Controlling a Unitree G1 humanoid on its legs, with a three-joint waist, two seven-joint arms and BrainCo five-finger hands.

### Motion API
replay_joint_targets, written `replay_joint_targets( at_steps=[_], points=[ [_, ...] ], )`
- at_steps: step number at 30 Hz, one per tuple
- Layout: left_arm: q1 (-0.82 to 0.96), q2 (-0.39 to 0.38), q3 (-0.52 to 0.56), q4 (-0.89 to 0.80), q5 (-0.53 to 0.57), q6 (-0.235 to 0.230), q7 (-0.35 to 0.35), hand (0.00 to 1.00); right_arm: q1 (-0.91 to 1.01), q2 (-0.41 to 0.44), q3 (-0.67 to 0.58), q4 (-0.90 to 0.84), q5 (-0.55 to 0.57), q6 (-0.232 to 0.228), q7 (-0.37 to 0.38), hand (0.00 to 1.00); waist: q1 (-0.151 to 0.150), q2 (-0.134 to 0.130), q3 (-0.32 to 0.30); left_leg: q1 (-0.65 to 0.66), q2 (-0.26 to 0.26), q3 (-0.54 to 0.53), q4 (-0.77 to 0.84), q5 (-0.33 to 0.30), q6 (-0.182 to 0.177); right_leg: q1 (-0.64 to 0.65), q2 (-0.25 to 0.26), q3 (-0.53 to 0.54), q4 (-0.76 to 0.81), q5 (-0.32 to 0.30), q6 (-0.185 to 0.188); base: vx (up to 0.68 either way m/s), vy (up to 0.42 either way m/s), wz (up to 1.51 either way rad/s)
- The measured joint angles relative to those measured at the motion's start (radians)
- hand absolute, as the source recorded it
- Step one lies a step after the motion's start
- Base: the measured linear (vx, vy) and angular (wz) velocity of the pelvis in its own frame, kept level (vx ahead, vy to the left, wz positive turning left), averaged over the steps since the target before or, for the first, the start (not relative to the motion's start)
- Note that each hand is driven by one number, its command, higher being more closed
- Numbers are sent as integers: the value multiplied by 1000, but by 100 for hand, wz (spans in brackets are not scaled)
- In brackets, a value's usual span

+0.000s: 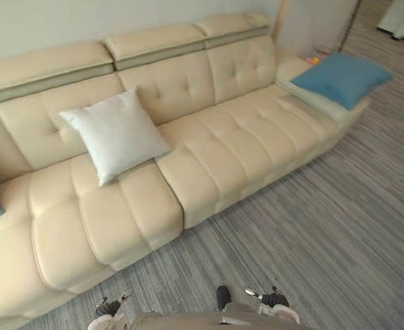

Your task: Pick up cushions and gather them together orderly.

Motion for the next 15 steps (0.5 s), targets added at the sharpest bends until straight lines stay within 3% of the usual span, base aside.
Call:
replay_joint_targets(
  at_steps=[1, 2, 4, 6, 8, 9, 11, 12, 13, 14, 15],
  points=[
    [-10, -7, -3, 1, 7, -1, -7, 0, -11, 4, 3, 0, -1, 0, 3, 0, -1, 4, 13, 18, 8, 56, -8, 0, 0, 1, -8, -122, -8, -53, -74, -39, -138, -128],
    [-12, -21, -15, -1, 8, 0, -9, 0, -17, -8, -1, -4, -1, -2, 9, 0, -5, 30, 26, 58, 27, 112, -35, 8, -10, 2, -40, -291, 40, -127, -106, -49, -102, -128],
    [-7, -23, -42, -2, 8, -1, -12, 0, -22, -14, -1, 2, -1, -2, 11, 0, -10, 38, 28, 98, 40, 186, -57, 16, -27, 3, -84, -467, 93, -180, -122, -5, -87, -120],
    [-5, -3, -54, 3, 9, 0, -14, 0, -27, -15, 3, 18, -1, -2, 11, 0, -16, 28, 24, 131, 38, 258, -89, 30, -72, 1, -101, -574, 116, -177, -110, 37, -140, -127],
    [-9, 2, -75, 3, 10, 0, -15, 0, -33, -22, -1, 35, 4, -1, 12, 0, -26, 12, 21, 136, 39, 222, -90, 34, -76, -16, -76, -520, 102, -126, -87, 142, -242, -94],
    [-13, -3, -85, 3, 18, 1, -22, 0, -33, -42, -7, 41, 2, 0, 12, 0, -27, 24, 29, 138, 53, 165, -76, 33, -79, -40, -44, -476, 106, -127, -86, 147, -258, -102],
    [-27, 1, -83, 4, 26, 6, -26, 0, -46, -46, -7, 46, 3, -1, 12, 0, -23, 28, 37, 116, 87, 166, 18, 23, -91, -59, -17, -444, 110, -163, -65, 116, -202, -131],
    [-22, -6, -80, 15, 27, 9, -26, 0, -58, -48, -8, 48, 4, 0, 11, 0, -11, 53, 41, 68, 179, 153, 179, 16, -80, -54, 3, -424, 141, -227, -79, 125, -166, -124],
    [-21, -5, -79, 10, 27, 8, -27, 0, -52, -43, -14, 36, 17, -2, 12, 0, -17, 50, 47, 47, 197, 129, 270, 10, -75, -67, -4, -414, 206, -253, -98, 223, -128, -104],
    [-24, 1, -60, -13, 22, 6, -29, 0, -33, -32, -13, 23, 18, -3, 11, 0, -19, 27, 66, 15, 233, 83, 462, 20, -57, -55, -16, -384, 263, -249, -107, 119, -89, -99],
    [-27, -10, -63, -19, 24, 7, -26, 0, -34, -48, -12, 28, 23, -2, 10, 0, 1, 56, 76, -32, 283, -5, 615, 8, -23, -20, 35, -340, 252, -267, -107, 179, -80, -143]
  ],
)
